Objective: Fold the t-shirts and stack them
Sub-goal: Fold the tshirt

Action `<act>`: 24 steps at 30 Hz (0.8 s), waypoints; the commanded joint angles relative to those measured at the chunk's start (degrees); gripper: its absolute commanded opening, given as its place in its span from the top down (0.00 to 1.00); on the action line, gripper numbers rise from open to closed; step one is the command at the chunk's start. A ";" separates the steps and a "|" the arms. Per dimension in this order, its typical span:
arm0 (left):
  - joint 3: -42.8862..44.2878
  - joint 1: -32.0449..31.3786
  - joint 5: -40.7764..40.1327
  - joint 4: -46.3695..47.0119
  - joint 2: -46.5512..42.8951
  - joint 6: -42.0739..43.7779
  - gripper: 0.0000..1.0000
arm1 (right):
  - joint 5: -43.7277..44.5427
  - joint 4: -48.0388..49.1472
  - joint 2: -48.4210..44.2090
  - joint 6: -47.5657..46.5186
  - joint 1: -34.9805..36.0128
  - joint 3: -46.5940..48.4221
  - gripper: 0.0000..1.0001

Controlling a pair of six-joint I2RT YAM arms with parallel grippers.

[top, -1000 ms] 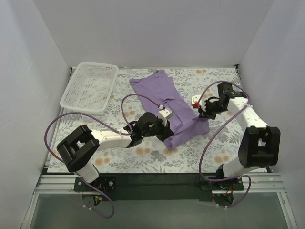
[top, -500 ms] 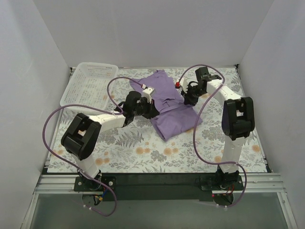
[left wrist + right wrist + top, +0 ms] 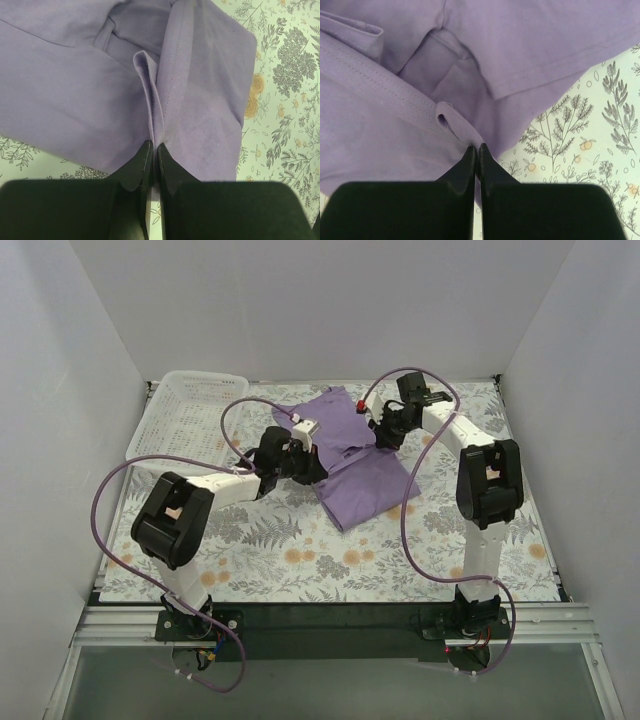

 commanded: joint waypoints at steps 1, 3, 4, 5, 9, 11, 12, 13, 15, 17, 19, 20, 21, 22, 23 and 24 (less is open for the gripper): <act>2.17 1.48 0.27 -1.13 -0.48 0.93 1.00 | 2.40 2.65 2.45 3.35 0.57 3.90 0.99; 2.44 1.92 0.45 -1.31 0.04 1.02 1.00 | 2.92 2.65 3.07 4.31 0.66 4.77 0.99; 2.70 2.27 0.45 -1.22 0.13 1.02 1.00 | 3.10 2.83 3.51 4.49 0.84 5.39 0.99; 2.79 2.44 0.54 -1.22 0.22 1.02 1.00 | 3.19 2.74 3.77 4.58 0.84 5.57 0.99; 4.02 2.71 0.80 -1.66 1.45 1.28 1.00 | 3.89 3.09 4.30 5.37 0.84 6.01 0.99; 4.89 2.97 0.71 -2.01 1.98 1.46 1.00 | 4.07 3.18 4.56 5.64 1.02 6.18 0.99; 5.16 2.97 0.71 -2.27 2.50 1.46 1.00 | 4.16 3.18 4.56 5.90 0.93 6.18 0.99; 5.42 3.15 0.71 -2.54 2.77 1.46 1.00 | 4.24 3.53 4.65 6.08 1.02 6.18 0.99; 5.87 3.24 0.36 -2.80 3.30 1.55 1.00 | 4.33 3.53 4.83 6.25 1.02 6.27 0.99; 5.87 3.41 0.27 -2.80 3.47 1.55 1.00 | 4.33 3.80 4.83 6.51 1.02 6.36 0.99; 6.22 3.50 0.10 -2.89 3.82 1.64 1.00 | 4.51 3.80 5.09 6.78 1.10 6.54 0.99; 6.48 3.59 0.01 -3.06 4.00 1.64 1.00 | 4.42 3.88 5.18 6.95 1.19 6.62 0.99; 6.92 3.68 -0.08 -3.24 4.35 1.64 1.00 | 4.42 3.97 5.27 7.30 1.19 6.71 0.99; 7.10 3.59 -0.25 -3.50 4.44 1.64 1.00 | 4.51 4.15 5.35 7.39 1.19 6.71 0.99; 7.27 3.59 -0.34 -3.68 4.61 1.64 1.00 | 4.51 4.15 5.36 7.48 1.19 6.80 0.99; 7.36 3.76 -0.34 -3.77 4.88 1.64 1.00 | 4.77 4.24 5.53 7.92 1.28 6.97 0.98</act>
